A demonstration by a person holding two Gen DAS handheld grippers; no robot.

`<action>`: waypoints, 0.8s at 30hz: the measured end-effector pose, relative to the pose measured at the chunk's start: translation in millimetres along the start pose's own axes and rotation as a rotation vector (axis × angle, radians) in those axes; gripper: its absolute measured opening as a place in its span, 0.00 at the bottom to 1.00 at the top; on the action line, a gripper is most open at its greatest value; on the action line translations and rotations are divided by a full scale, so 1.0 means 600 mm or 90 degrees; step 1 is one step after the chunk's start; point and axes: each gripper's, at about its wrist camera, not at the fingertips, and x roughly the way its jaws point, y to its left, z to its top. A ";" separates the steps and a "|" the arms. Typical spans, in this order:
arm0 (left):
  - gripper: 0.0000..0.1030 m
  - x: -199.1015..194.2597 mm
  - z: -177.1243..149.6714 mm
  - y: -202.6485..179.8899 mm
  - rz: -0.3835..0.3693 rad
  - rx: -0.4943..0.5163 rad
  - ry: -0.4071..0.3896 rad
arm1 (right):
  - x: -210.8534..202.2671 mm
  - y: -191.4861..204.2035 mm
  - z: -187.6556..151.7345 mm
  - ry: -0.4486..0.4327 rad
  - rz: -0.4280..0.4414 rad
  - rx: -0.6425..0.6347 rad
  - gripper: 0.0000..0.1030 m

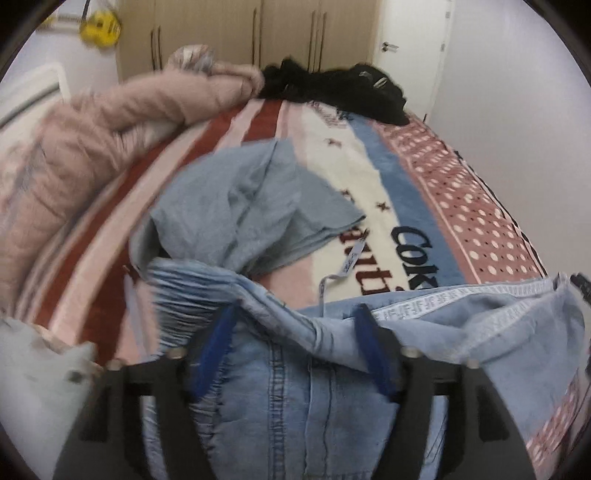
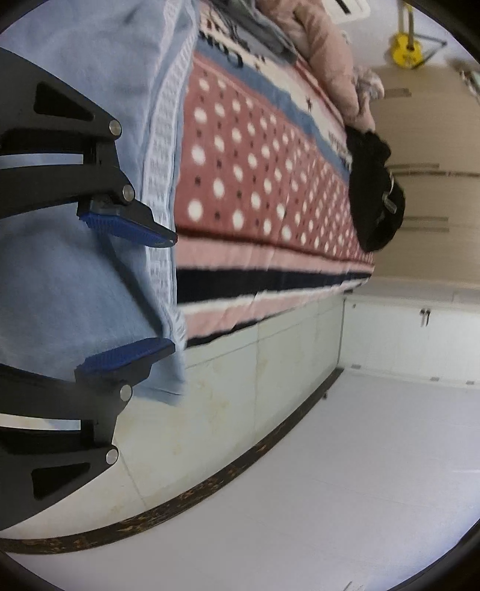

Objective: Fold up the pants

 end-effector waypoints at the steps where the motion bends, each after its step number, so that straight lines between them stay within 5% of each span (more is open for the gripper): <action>1: 0.81 -0.017 0.000 -0.004 0.011 0.011 -0.023 | -0.012 0.008 0.001 -0.007 0.003 -0.007 0.45; 4: 0.82 -0.067 0.002 -0.012 0.001 0.029 -0.061 | -0.052 0.047 0.001 -0.029 0.044 -0.038 0.45; 9: 0.82 -0.086 -0.013 -0.074 -0.064 0.096 -0.040 | -0.094 0.142 0.001 -0.051 0.153 -0.086 0.45; 15: 0.82 -0.027 -0.046 -0.157 -0.106 0.144 0.021 | -0.069 0.281 -0.021 0.016 0.287 -0.152 0.38; 24: 0.82 0.095 -0.031 -0.165 -0.083 0.136 0.103 | 0.036 0.360 -0.030 0.121 0.294 -0.225 0.33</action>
